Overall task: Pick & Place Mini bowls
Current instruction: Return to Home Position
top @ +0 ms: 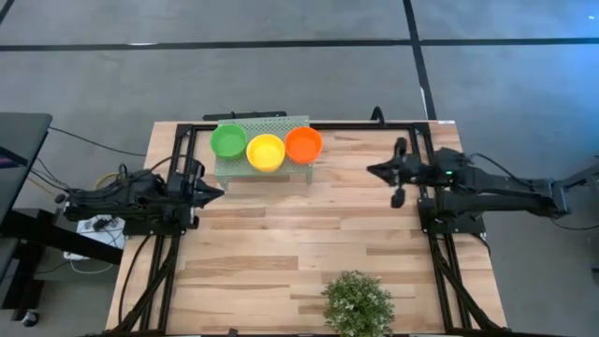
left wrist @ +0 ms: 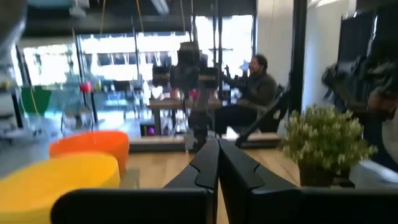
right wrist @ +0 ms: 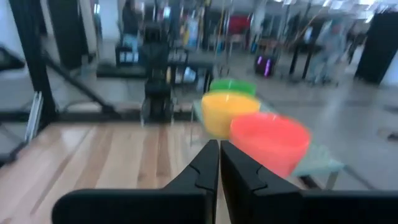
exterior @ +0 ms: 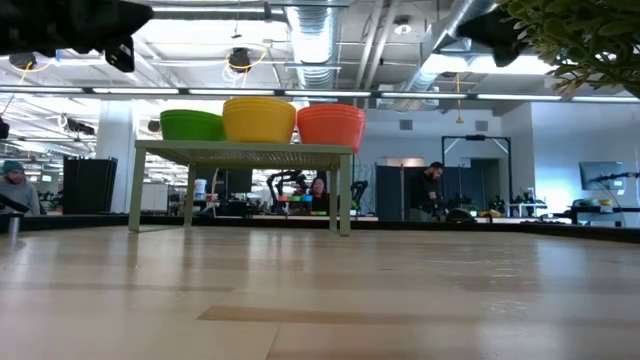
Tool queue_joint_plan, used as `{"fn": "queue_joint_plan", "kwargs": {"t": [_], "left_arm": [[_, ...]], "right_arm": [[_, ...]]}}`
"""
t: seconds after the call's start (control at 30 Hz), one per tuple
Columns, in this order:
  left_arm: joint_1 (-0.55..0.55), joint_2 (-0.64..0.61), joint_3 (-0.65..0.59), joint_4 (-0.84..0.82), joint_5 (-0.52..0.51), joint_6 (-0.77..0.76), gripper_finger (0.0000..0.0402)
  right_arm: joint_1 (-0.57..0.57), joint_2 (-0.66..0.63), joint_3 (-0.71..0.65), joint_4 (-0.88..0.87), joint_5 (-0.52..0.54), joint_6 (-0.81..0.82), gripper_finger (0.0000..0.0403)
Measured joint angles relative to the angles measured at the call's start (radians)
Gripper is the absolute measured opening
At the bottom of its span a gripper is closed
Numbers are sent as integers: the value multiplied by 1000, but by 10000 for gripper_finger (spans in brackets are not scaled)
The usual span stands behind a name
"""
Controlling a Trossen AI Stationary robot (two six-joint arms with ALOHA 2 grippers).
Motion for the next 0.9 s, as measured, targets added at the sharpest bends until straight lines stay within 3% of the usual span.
{"fn": "queue_joint_plan", "kwargs": {"t": [0.1, 0.4, 0.63, 0.9], "left_arm": [[0, -50, -19, 46, 8, 9, 9], [2, -44, -111, 121, 8, -6, 11], [2, -48, -154, 184, 21, -11, 7], [2, -47, -174, 202, 23, -23, 10]], "right_arm": [[-13, -98, -21, -11, 1, 51, 8], [-9, -253, -178, 24, 0, 105, 4], [28, -313, -315, 174, -61, 119, 5], [84, -360, -419, 205, -58, 119, 5]]}}
